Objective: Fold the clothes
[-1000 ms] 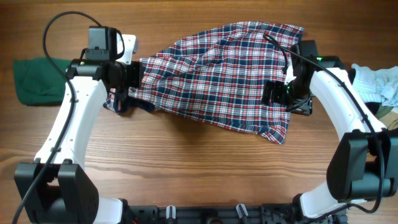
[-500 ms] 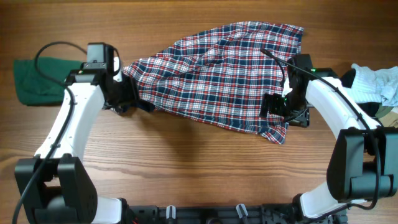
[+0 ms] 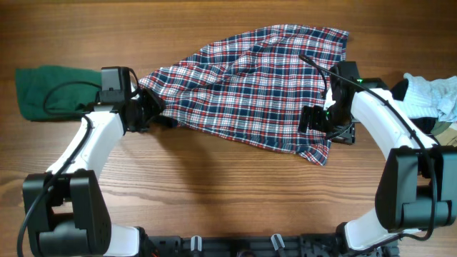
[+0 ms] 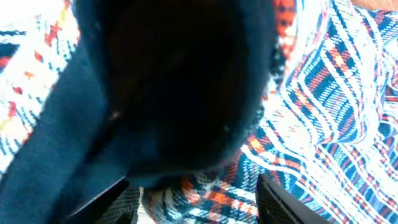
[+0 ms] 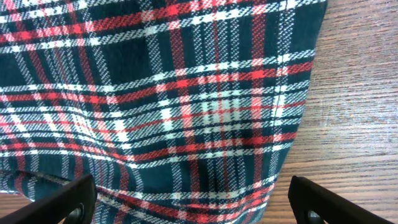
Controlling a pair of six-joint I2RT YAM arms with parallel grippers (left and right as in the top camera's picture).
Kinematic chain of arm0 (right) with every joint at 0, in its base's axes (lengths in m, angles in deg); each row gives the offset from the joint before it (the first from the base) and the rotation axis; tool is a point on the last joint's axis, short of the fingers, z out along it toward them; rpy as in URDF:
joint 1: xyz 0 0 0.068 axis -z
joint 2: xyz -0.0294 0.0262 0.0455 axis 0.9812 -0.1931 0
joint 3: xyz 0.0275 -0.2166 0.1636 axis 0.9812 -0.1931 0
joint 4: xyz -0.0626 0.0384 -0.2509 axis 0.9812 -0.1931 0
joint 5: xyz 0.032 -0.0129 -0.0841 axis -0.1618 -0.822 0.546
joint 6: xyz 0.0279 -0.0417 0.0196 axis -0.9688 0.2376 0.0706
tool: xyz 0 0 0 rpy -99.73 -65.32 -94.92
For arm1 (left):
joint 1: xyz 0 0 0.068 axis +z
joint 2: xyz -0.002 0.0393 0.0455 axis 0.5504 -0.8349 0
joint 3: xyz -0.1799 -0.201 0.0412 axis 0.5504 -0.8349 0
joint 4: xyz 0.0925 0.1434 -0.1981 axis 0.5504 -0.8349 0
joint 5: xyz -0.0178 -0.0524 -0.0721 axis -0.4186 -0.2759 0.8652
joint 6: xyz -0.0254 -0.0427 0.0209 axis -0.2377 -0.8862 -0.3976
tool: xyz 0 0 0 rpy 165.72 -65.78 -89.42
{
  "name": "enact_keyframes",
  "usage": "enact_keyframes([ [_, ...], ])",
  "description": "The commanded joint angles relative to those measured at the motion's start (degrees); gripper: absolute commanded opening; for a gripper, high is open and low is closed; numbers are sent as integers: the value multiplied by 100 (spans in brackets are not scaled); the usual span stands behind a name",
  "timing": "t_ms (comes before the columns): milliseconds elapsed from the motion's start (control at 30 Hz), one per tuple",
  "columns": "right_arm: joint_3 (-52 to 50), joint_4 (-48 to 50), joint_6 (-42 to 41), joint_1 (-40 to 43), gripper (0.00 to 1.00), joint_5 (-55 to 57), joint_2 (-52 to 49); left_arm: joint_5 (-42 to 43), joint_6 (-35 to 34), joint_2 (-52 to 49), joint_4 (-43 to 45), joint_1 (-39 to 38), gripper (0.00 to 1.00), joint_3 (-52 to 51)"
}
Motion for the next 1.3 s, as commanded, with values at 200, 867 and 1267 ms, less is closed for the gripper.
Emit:
enact_keyframes([
  [200, -26, 120, -109, 22, 99, 101, 70, -20, -909, -422, 166, -238, 45, -55],
  [867, -140, 319, 664, -1145, 88, 352, 120, -763, 50, 1036, -186, -337, 4, 164],
  [1267, -166, 153, 809, -3375, 77, 1488, 850, -852, 350, 1036, -188, -337, 4, 164],
])
